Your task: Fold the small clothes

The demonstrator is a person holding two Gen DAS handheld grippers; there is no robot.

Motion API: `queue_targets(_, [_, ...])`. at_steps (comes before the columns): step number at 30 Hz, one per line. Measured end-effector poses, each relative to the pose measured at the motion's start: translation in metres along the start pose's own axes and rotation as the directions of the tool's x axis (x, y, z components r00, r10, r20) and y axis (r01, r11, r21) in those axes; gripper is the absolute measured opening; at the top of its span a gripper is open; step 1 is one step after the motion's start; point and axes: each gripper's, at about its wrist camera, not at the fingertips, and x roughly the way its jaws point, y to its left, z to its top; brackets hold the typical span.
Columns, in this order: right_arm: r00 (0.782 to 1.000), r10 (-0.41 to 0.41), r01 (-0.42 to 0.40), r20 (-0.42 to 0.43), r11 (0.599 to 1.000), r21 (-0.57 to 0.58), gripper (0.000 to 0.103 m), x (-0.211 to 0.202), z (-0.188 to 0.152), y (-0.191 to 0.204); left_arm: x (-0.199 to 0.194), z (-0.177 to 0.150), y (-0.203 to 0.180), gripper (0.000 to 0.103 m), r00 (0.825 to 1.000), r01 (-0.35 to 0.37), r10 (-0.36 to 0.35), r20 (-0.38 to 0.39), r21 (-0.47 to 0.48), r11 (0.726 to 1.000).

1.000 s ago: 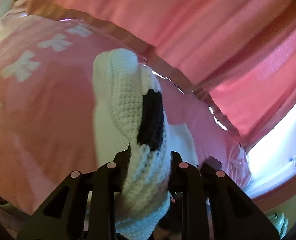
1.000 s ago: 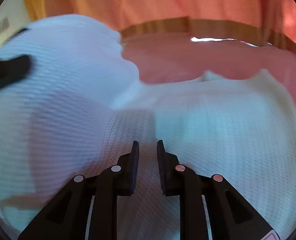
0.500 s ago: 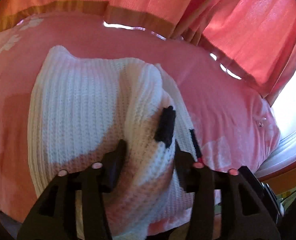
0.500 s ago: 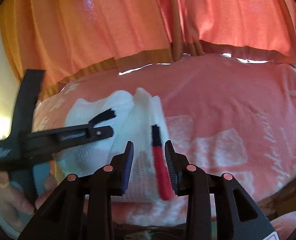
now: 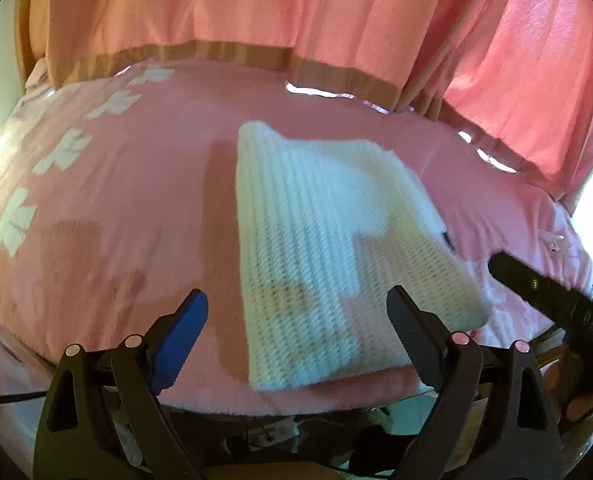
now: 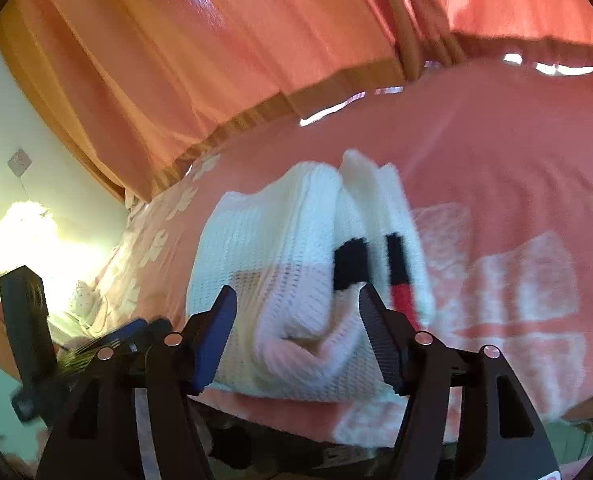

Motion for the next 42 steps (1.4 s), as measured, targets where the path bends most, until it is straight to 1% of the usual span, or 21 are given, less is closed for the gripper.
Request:
queue_targets(5, [0.991, -0.097, 0.100, -0.091, 0.995, 0.023, 0.068, 0.038, 0.005, 0.000, 0.005, -0.010, 0.002, 0.088, 1.000, -0.019, 0.019, -0.024, 0.008, 1.000])
queue_targets(6, [0.989, -0.099, 0.103, -0.108, 0.994, 0.030, 0.059, 0.046, 0.004, -0.001, 0.008, -0.011, 0.002, 0.088, 0.999, -0.031, 0.032, -0.026, 0.013, 0.999])
queue_targets(7, [0.988, -0.094, 0.098, -0.121, 0.995, 0.021, 0.027, 0.052, 0.002, 0.000, 0.010, -0.012, 0.001, 0.088, 0.999, -0.043, 0.044, -0.027, 0.017, 0.999])
queue_targets(9, [0.990, -0.101, 0.099, -0.103, 0.995, -0.022, 0.014, 0.053, 0.002, 0.010, 0.011, -0.016, 0.003, 0.088, 0.998, -0.048, 0.049, -0.034, 0.018, 0.999])
queue_targets(10, [0.997, -0.064, 0.062, -0.048, 0.998, -0.031, 0.013, 0.041, 0.006, 0.017, 0.011, -0.016, 0.005, 0.088, 0.998, -0.048, 0.048, -0.037, 0.015, 0.999])
queue_targets(12, [0.995, 0.014, -0.009, 0.103, 0.999, -0.045, 0.013, 0.002, 0.016, 0.026, 0.009, -0.016, 0.007, 0.088, 0.999, -0.039, 0.039, -0.035, 0.008, 0.999])
queue_targets(14, [0.987, 0.005, 0.007, 0.163, 0.997, -0.073, 0.013, -0.018, 0.019, 0.026, 0.008, -0.014, 0.008, 0.088, 0.999, -0.037, 0.037, -0.030, 0.010, 0.999])
queue_targets(17, [0.989, -0.142, 0.143, 0.052, 0.989, -0.023, 0.013, 0.007, 0.006, -0.008, 0.009, -0.014, 0.006, 0.088, 0.999, -0.036, 0.037, -0.024, 0.024, 0.999])
queue_targets(18, [0.983, -0.180, 0.181, -0.049, 0.983, 0.016, 0.014, 0.029, -0.004, -0.027, 0.011, -0.015, 0.006, 0.088, 0.999, -0.036, 0.037, -0.029, 0.025, 0.999])
queue_targets(19, [0.984, -0.164, 0.169, -0.076, 0.984, 0.062, 0.016, 0.037, -0.010, -0.037, 0.014, -0.015, 0.005, 0.088, 0.999, -0.037, 0.038, -0.036, 0.023, 0.999])
queue_targets(21, [0.988, -0.150, 0.152, -0.038, 0.987, 0.059, 0.027, 0.028, -0.008, -0.031, 0.022, -0.015, 0.003, 0.088, 0.998, -0.031, 0.031, -0.059, -0.002, 1.000])
queue_targets(25, [0.980, -0.186, 0.189, 0.067, 0.981, -0.037, 0.029, 0.006, -0.006, -0.008, 0.030, -0.009, -0.005, 0.088, 0.997, 0.016, -0.020, -0.081, -0.049, 0.999])
queue_targets(27, [0.984, -0.166, 0.169, 0.062, 0.984, -0.051, 0.046, 0.001, -0.009, -0.005, 0.033, -0.005, -0.010, 0.089, 0.996, 0.020, -0.024, -0.090, -0.046, 0.999])
queue_targets(28, [0.983, -0.178, 0.180, 0.050, 0.982, -0.054, 0.049, 0.002, -0.013, -0.006, 0.035, -0.002, -0.012, 0.089, 0.995, 0.018, -0.022, -0.094, -0.045, 0.999])
queue_targets(31, [0.981, -0.194, 0.194, 0.001, 0.980, -0.054, 0.049, 0.012, -0.026, -0.009, 0.039, 0.001, -0.015, 0.089, 0.995, 0.014, -0.019, -0.094, -0.047, 0.999])
queue_targets(32, [0.980, -0.198, 0.197, -0.015, 0.979, -0.052, 0.043, 0.017, -0.030, -0.011, 0.040, 0.001, -0.016, 0.089, 0.995, 0.012, -0.016, -0.096, -0.046, 0.999])
queue_targets(33, [0.980, -0.198, 0.196, -0.031, 0.979, -0.054, 0.025, 0.022, -0.032, -0.012, 0.041, 0.000, -0.017, 0.089, 0.995, 0.009, -0.013, -0.098, -0.042, 0.999])
queue_targets(34, [0.981, -0.191, 0.190, -0.026, 0.981, -0.051, 0.019, 0.022, -0.032, -0.012, 0.041, 0.000, -0.017, 0.089, 0.995, 0.006, -0.009, -0.100, -0.039, 0.999])
queue_targets(38, [0.975, -0.177, 0.184, 0.134, 0.982, -0.039, 0.016, -0.016, -0.025, -0.009, 0.043, 0.001, -0.019, 0.089, 0.994, -0.010, 0.006, -0.108, -0.033, 0.999])
queue_targets(40, [0.972, -0.219, 0.223, 0.083, 0.974, -0.036, 0.017, -0.006, -0.027, -0.020, 0.047, 0.001, -0.021, 0.089, 0.993, -0.019, 0.016, -0.114, -0.023, 1.000])
queue_targets(42, [0.971, -0.232, 0.232, -0.050, 0.973, -0.006, 0.024, 0.021, -0.038, -0.036, 0.054, 0.000, -0.023, 0.089, 0.991, -0.036, 0.033, -0.132, -0.020, 0.999])
